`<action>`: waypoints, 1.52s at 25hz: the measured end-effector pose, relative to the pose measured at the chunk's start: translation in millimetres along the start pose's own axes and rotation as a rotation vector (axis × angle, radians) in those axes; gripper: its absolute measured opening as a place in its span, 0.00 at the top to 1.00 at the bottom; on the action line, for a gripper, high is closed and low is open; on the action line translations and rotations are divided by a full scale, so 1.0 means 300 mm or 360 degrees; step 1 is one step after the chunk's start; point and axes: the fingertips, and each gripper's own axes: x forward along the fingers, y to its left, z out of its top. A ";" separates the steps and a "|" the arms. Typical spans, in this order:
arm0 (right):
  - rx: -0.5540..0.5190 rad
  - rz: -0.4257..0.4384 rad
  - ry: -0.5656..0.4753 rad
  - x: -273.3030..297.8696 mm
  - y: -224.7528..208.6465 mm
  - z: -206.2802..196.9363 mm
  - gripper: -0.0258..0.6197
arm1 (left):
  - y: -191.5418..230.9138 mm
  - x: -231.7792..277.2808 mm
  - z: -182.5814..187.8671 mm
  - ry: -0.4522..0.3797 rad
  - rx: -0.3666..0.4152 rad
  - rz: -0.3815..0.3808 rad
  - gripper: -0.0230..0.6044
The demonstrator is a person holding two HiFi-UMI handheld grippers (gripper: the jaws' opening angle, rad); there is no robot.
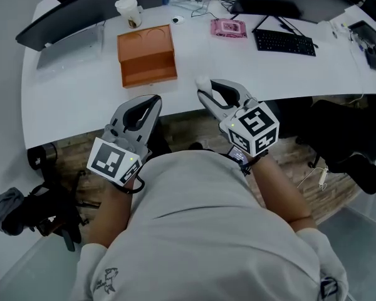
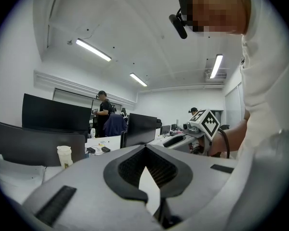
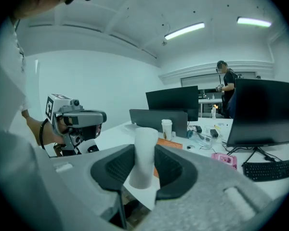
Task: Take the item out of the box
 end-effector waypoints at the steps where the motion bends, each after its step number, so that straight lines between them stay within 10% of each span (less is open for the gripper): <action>1: -0.0009 0.0009 -0.0017 -0.035 0.004 -0.011 0.76 | -0.040 0.002 -0.006 0.0005 0.0023 0.0008 0.97; 13: -0.0042 0.0240 -0.0087 -0.316 0.088 -0.110 0.76 | -0.358 -0.037 -0.031 0.0080 0.0051 0.0107 0.97; 38: -0.0148 0.0208 -0.0220 -0.438 0.479 -0.058 0.76 | -0.402 -0.402 0.007 -0.0019 0.0074 0.0042 0.97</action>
